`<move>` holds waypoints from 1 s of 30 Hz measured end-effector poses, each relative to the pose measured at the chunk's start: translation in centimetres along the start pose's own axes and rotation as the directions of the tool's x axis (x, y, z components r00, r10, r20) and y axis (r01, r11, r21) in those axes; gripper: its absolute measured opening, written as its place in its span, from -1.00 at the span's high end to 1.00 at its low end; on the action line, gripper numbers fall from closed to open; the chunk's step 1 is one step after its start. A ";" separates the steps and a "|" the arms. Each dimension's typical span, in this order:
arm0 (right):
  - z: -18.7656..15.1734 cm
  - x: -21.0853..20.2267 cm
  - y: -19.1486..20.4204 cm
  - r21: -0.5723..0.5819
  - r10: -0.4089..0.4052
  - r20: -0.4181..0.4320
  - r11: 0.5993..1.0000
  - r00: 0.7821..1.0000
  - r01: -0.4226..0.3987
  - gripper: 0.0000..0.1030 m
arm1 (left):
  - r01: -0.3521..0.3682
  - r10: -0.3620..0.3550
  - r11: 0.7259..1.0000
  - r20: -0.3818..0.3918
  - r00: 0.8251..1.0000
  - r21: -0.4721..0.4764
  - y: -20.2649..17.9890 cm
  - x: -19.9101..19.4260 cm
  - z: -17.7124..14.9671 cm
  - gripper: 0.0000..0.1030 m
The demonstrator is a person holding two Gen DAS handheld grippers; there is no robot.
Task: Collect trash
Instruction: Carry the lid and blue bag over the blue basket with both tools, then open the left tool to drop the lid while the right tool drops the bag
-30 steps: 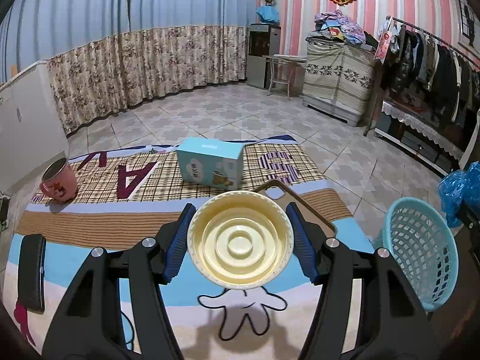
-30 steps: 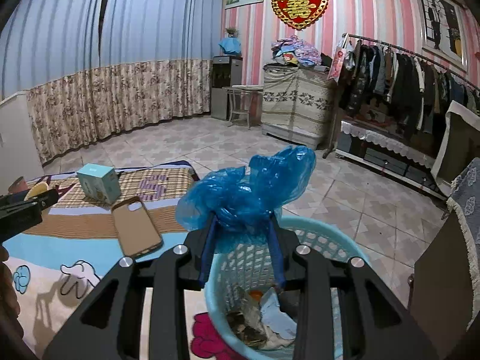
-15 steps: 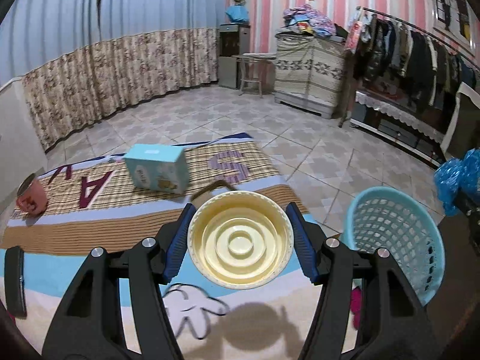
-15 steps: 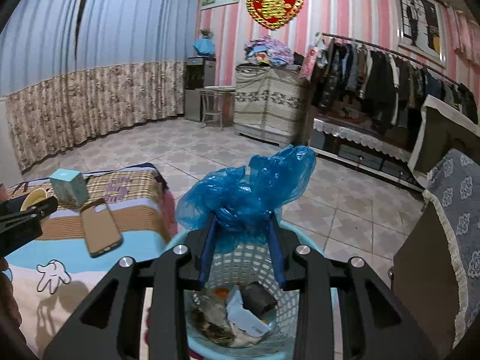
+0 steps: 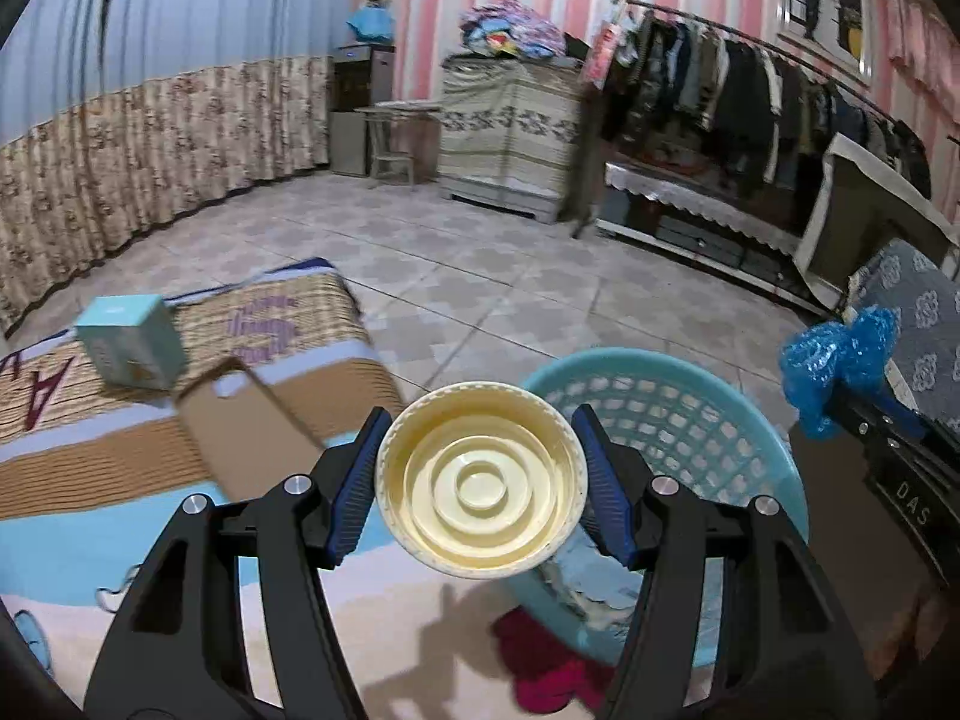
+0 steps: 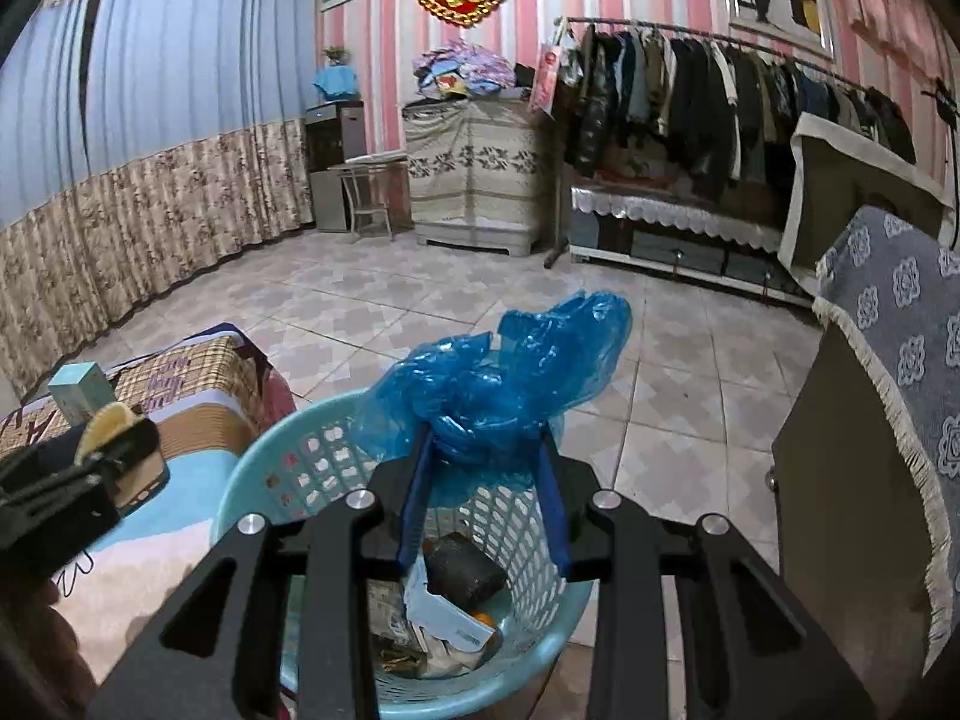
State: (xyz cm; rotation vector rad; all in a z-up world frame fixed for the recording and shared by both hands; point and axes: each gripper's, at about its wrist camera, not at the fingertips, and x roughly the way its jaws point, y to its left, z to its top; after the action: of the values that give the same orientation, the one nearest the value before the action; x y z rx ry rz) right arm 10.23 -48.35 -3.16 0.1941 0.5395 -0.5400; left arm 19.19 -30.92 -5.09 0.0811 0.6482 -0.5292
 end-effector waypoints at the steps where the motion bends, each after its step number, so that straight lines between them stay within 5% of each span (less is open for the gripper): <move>1: -0.1 0.2 -0.3 0.006 -0.002 -0.005 1.000 1.000 0.002 0.37 | 0.008 -0.008 1.000 -0.005 1.000 0.005 -0.4 0.3 0.0 -0.17; 12: -0.7 1.5 -1.4 0.037 -0.023 -0.034 0.999 0.999 0.025 0.37 | 0.078 -0.076 0.995 -0.031 0.997 0.064 -3.4 2.3 0.3 -0.18; 15: -0.7 1.8 -1.1 0.022 -0.023 -0.037 0.999 0.999 0.024 0.37 | 0.088 -0.087 0.995 -0.022 0.996 0.051 -3.1 2.0 0.6 -0.46; 30: -1.0 3.0 1.0 -0.007 -0.002 -0.061 1.000 0.998 0.002 0.32 | -0.105 0.106 0.994 0.044 0.993 -0.039 2.8 -0.7 1.4 -0.83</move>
State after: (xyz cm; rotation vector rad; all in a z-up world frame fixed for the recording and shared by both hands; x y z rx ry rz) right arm 12.47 -48.51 -5.53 0.2038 0.6013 -0.5350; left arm 20.86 -28.56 -3.82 0.0683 0.6052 -0.4159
